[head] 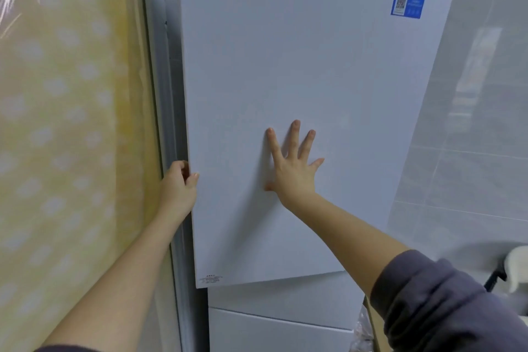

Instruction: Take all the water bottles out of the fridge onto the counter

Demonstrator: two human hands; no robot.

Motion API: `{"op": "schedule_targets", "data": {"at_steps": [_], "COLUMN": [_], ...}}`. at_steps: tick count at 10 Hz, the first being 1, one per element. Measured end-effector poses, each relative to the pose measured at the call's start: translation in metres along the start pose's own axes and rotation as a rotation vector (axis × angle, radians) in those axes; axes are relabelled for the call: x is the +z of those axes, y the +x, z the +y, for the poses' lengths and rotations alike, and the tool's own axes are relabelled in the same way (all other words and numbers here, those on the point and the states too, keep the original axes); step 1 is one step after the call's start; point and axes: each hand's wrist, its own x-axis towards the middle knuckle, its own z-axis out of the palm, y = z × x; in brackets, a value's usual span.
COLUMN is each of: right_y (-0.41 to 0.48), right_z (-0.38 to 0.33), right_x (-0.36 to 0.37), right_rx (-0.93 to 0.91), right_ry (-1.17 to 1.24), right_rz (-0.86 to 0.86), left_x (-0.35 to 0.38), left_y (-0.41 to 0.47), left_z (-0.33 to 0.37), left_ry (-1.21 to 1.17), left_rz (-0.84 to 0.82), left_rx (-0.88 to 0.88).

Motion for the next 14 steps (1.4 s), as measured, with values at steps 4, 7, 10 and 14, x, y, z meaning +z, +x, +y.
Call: {"op": "schedule_targets", "data": {"at_steps": [4, 7, 10, 14], "right_y": [0.049, 0.073, 0.076, -0.024], "right_z": [-0.013, -0.017, -0.022, 0.042], "right_x": [0.033, 0.047, 0.049, 0.009], "right_rx": [0.106, 0.196, 0.241, 0.282], "right_ry": [-0.074, -0.136, -0.203, -0.343], "right_rz": [0.015, 0.008, -0.004, -0.088], "left_x": [0.045, 0.063, 0.069, 0.084], "left_y": [0.065, 0.101, 0.113, 0.041], "left_z": [-0.025, -0.033, -0.043, -0.014], "left_ry": [-0.126, -0.191, -0.227, 0.116], "left_rz": [-0.044, -0.102, -0.105, -0.051], "left_rx": [-0.003, 0.015, 0.057, 0.745]}}
